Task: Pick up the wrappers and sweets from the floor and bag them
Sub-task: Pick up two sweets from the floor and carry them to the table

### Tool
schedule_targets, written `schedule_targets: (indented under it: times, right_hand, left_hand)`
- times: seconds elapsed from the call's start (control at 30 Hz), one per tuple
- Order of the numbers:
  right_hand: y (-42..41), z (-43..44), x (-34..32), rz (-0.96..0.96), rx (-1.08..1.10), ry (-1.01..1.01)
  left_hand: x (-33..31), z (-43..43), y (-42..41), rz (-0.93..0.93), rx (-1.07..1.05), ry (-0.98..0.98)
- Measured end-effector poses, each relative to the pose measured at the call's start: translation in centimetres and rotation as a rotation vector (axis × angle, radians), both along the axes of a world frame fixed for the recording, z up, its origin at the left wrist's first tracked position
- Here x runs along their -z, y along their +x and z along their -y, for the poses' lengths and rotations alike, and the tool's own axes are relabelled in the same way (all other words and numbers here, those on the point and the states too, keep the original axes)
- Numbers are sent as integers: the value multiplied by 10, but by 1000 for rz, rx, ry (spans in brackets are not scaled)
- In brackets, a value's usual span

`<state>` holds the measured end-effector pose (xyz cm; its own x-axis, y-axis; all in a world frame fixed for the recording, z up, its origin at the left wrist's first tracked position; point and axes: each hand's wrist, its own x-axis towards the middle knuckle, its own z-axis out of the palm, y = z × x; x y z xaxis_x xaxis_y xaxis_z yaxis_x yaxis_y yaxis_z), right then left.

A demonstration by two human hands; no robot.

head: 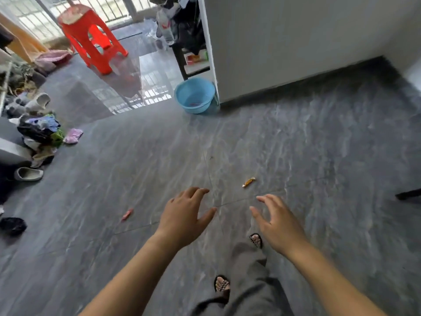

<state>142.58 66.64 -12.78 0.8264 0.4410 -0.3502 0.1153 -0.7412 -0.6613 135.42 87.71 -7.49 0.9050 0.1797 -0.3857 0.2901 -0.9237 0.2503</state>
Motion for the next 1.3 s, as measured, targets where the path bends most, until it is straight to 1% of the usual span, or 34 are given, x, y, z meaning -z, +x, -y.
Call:
schedule_targets:
  times: [0.07,0.17,0.27,0.33,0.47,0.5,0.57,0.63,0.8,0.9,0.97,1.03,1.1,1.2,1.23,1.3]
  right_hand:
    - [35,-18,32,-25,-36,-48]
    - [78,-38,76,-67,-98,-171]
    - [113,-55,123,-86,-87,-203]
    - [128,-69,163,-106,-79,-213]
    - [150,-94,286,-151,-51,-264]
    - [150,-106,336,-159,-50,-271]
    - [150,-117,400,-196,-65,-313]
    - [149,-132,479,-223,-54,-344]
    - [191,-157,648,-128,125,-403]
    - [213,-160,720,-47,221,-465]
    - [214,-163,750,-18,253,-504]
    - [201,-167,768,-7,214,-497]
    - [177,-177,774,26,93,-422]
    - [137,-190,766,35,-75,-241]
    - [130,-191,763,58,-76,-212]
    - [123,-192,761,100,18,-240]
  left_hand:
    - [25,-16,37,-50,-2,7]
    - [68,-35,82,-115,19,7]
    - [121,-53,120,-151,44,-3]
    - [167,-65,139,-164,53,-19]
    - [295,-88,171,-211,126,-28]
    - [343,-97,174,-233,132,-24]
    - [406,-109,181,-275,175,-8]
    - [483,-127,182,-292,210,18]
    - [657,-182,209,-271,375,94]
    - [738,-203,222,-212,440,145]
    - [775,-212,219,-174,450,142]
    - [800,-219,209,-171,451,115]
    - [814,-225,195,-181,455,86]
    - [819,-234,171,-178,481,71]
    - [819,-237,164,-174,480,57]
    - [819,-243,152,-176,481,40]
